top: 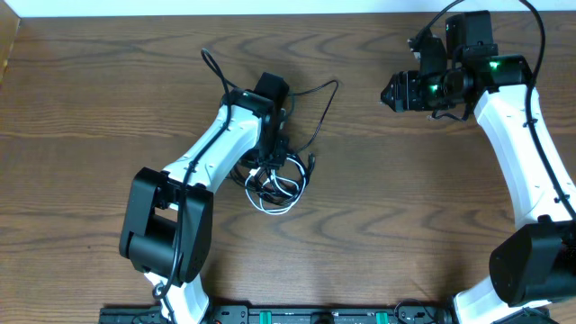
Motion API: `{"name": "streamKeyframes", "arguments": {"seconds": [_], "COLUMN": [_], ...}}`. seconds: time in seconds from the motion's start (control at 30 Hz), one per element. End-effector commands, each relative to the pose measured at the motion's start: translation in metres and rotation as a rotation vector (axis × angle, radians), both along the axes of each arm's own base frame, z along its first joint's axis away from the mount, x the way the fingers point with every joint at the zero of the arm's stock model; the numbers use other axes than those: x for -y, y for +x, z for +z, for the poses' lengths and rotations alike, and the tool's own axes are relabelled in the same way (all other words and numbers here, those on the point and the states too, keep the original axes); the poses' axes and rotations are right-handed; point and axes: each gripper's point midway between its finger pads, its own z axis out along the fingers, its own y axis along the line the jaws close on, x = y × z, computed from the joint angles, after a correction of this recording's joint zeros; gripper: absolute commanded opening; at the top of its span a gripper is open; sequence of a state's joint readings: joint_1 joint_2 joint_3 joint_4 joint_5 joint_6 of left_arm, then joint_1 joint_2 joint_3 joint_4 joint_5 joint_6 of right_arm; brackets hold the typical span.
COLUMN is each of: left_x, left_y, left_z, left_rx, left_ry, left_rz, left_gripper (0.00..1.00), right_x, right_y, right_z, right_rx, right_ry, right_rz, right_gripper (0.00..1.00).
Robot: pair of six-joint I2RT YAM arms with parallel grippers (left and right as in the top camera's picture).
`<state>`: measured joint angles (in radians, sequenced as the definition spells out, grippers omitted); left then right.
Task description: Untangle cables
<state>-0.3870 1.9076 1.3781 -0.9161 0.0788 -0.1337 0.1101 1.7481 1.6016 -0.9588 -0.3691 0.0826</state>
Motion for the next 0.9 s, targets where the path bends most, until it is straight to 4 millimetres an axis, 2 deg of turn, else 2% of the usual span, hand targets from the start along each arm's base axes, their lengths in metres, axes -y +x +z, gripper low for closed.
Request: {"name": "streamKeyframes", "arguments": {"seconds": [0.0, 0.43, 0.63, 0.73, 0.87], "left_x": [-0.017, -0.029, -0.030, -0.030, -0.029], "left_y": [0.002, 0.012, 0.009, 0.008, 0.011], "left_z": [-0.003, -0.005, -0.020, -0.027, -0.030], "left_rx": [0.024, 0.047, 0.022, 0.004, 0.015], "left_ry": [0.078, 0.083, 0.092, 0.099, 0.093], "left_rz": [0.012, 0.049, 0.055, 0.064, 0.093], "left_gripper": [0.35, 0.34, 0.33, 0.26, 0.11], "right_x": [-0.001, -0.001, -0.002, -0.010, -0.025], "right_y": [0.000, 0.000, -0.001, -0.003, -0.007], "right_z": [0.002, 0.002, 0.002, 0.002, 0.002], "right_rx": [0.011, 0.012, 0.010, 0.010, 0.011], "right_ry": [-0.008, -0.008, -0.004, -0.001, -0.001], "right_rz": [0.020, 0.020, 0.024, 0.042, 0.079], "right_gripper": [0.65, 0.67, 0.68, 0.69, 0.69]}}
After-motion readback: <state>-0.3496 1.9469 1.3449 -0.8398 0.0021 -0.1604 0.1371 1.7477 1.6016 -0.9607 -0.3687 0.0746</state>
